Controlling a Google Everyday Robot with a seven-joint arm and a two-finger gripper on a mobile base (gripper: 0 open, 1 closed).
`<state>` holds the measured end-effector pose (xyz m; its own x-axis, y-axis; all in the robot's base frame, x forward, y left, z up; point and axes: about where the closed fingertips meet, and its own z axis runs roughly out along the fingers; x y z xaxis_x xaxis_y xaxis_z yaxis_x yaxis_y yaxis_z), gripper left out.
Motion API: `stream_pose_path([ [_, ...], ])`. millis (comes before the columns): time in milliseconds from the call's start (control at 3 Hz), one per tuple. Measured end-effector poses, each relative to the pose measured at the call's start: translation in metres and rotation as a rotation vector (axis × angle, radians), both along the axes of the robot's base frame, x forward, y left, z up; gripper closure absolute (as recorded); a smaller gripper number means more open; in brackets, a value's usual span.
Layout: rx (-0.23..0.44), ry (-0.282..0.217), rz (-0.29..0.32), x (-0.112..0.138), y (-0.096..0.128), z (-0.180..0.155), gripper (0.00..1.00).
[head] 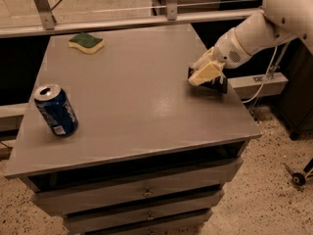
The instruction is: Pick rxbar chocolate
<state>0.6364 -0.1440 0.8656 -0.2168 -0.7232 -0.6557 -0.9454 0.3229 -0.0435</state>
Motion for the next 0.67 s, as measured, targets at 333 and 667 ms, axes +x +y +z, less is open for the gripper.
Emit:
stream_pose_path([
  [333,0.073,-0.057,0.013,0.001,0.003,0.029,1.0],
  [667,0.216,-0.143,-0.008,0.002,-0.002,0.067,1.0],
])
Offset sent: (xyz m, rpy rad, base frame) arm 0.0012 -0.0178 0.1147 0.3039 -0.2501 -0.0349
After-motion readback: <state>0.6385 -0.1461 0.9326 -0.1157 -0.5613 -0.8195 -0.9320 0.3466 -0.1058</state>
